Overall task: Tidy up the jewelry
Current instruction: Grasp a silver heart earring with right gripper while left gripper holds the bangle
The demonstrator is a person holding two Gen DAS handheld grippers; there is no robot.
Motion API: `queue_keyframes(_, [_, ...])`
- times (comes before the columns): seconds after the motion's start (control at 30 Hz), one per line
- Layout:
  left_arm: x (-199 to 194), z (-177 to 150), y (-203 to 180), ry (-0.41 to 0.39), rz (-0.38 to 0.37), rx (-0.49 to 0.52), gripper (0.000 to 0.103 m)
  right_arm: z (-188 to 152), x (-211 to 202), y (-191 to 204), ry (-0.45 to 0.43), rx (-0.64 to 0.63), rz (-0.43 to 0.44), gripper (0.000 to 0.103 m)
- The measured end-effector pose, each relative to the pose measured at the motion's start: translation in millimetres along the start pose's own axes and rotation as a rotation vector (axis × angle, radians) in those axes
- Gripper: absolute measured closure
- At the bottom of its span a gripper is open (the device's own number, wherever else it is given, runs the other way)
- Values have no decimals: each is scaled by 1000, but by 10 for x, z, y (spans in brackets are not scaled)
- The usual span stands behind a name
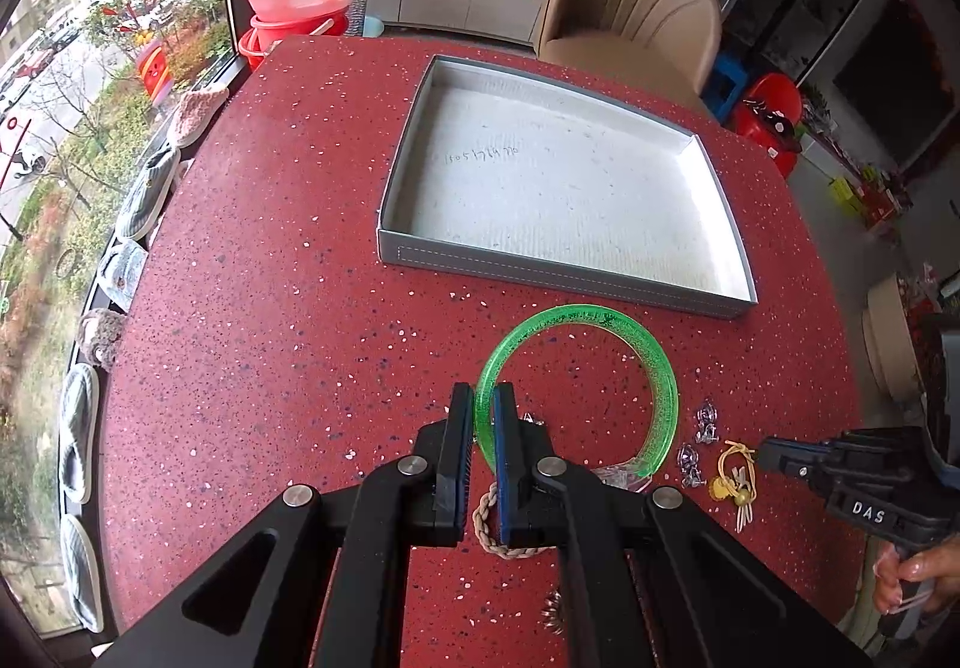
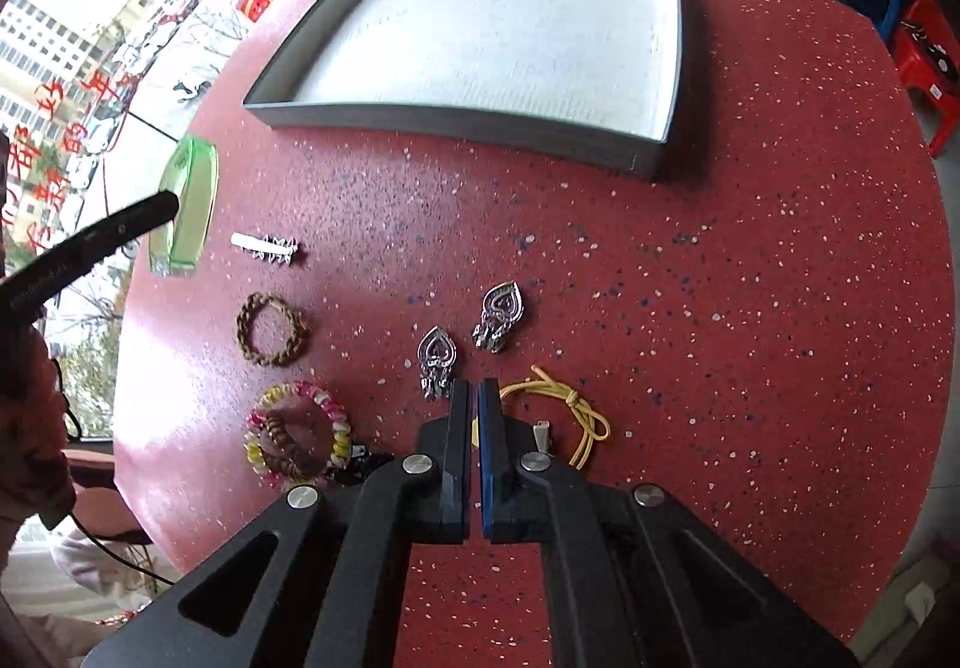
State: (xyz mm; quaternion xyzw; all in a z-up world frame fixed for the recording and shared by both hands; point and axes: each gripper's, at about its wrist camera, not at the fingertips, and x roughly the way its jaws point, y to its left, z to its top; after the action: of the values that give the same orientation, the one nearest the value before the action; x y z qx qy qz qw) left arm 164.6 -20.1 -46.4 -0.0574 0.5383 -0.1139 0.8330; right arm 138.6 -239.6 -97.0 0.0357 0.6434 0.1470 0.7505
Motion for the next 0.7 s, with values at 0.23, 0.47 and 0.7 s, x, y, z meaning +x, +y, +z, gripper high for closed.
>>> queue_keyframes(0.23, [48, -33, 35, 16, 7, -11, 78, -121, 411, 287, 81, -153, -70, 92])
queue_keyframes(0.47, [27, -73, 37, 11, 10, -19, 78, -107, 289, 396, 27, -152, -106, 57])
queue_keyframes(0.7, [51, -92, 56, 10, 12, -29, 78, 75, 345, 154, -2, 39, -101, 57])
